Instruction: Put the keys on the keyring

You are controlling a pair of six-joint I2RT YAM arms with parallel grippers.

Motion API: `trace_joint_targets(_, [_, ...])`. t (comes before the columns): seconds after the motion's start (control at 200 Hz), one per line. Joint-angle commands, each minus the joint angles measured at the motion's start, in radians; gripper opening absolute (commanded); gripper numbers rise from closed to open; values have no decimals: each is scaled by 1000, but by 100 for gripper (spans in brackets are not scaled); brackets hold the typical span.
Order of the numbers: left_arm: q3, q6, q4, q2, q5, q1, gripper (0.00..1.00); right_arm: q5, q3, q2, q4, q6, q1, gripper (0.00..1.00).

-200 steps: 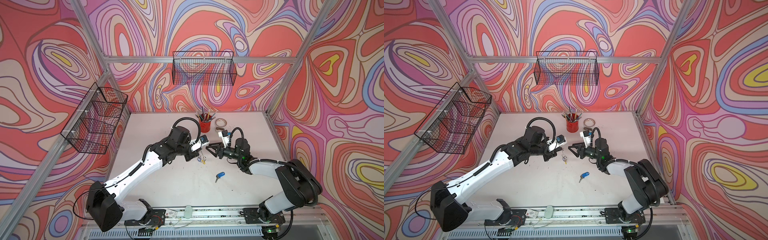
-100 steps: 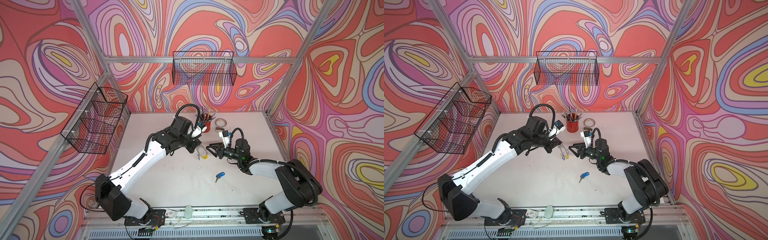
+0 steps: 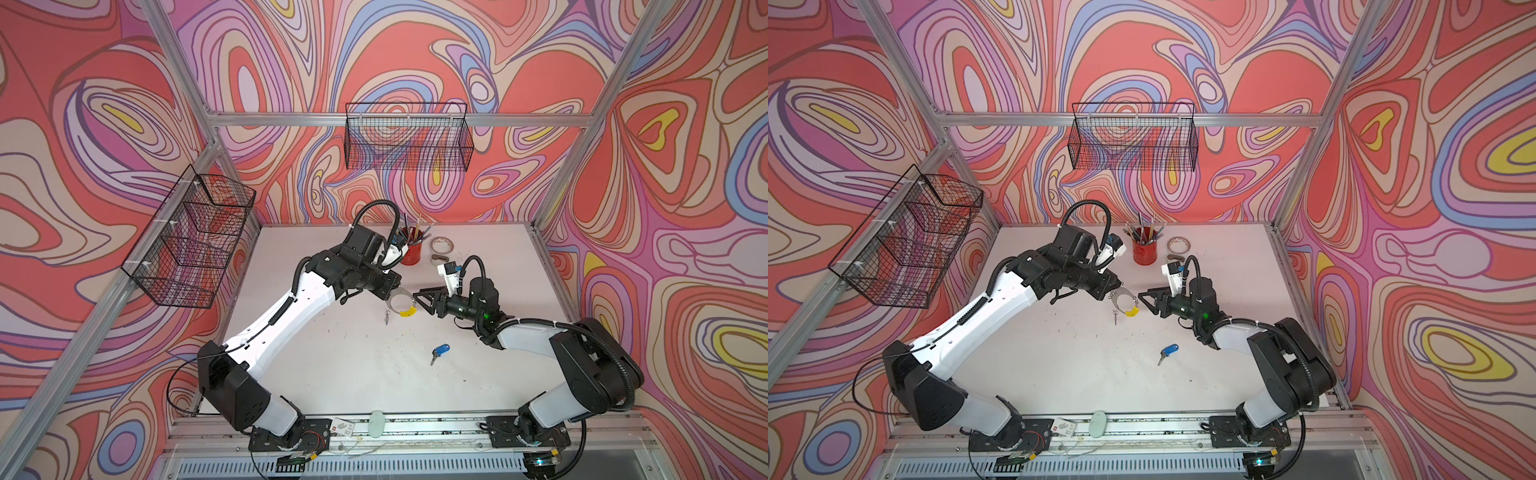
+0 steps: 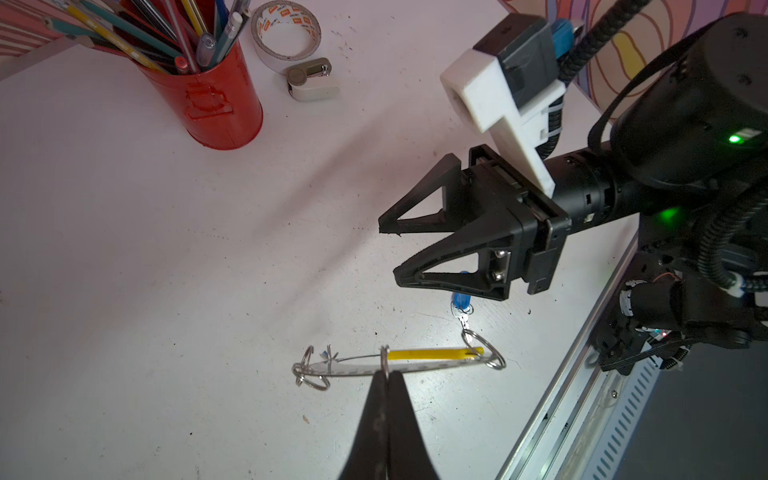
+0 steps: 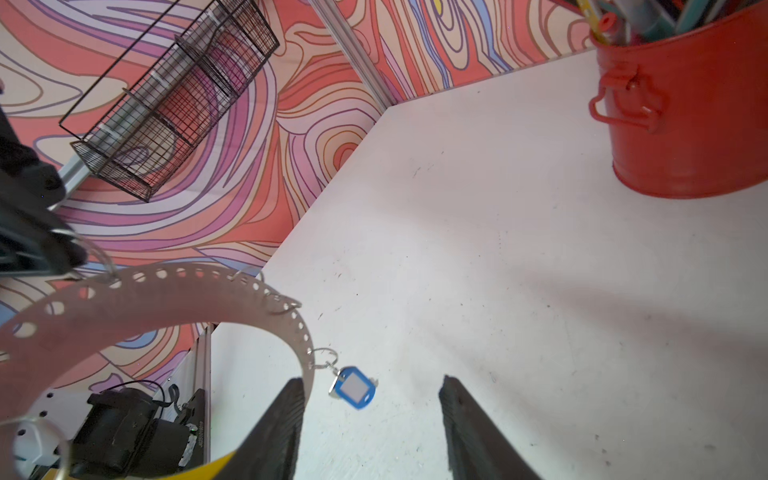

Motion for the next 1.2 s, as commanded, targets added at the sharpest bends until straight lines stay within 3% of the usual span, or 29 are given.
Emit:
trace_joint_targets(0.0, [8, -23, -8, 2, 11, 5, 0, 72, 16, -41, -94, -7, 0, 58])
trace_joint_targets(0.06, [-17, -15, 14, -11, 10, 5, 0, 103, 33, -56, -177, -3, 0, 57])
trace_joint_targets(0.17, [-103, -13, 84, -60, -19, 9, 0, 215, 101, -71, -491, 13, 2, 48])
trace_joint_targets(0.29, [-192, -53, 139, -116, 22, 51, 0, 331, 142, -96, -787, -18, 35, 48])
trace_joint_targets(0.396, [-260, -78, 177, -162, 46, 79, 0, 380, 142, -129, -935, -9, 80, 49])
trace_joint_targets(0.526, [-321, -88, 204, -207, 67, 94, 0, 456, 122, -176, -1030, 9, 192, 50])
trace_joint_targets(0.671, [-373, -92, 229, -238, 99, 108, 0, 634, 139, -170, -1157, 40, 332, 49])
trace_joint_targets(0.856, [-410, -88, 248, -256, 112, 114, 0, 773, 163, -147, -1248, 81, 418, 44])
trace_joint_targets(1.192, [-432, -85, 270, -259, 135, 117, 0, 802, 190, -50, -1219, 66, 449, 42])
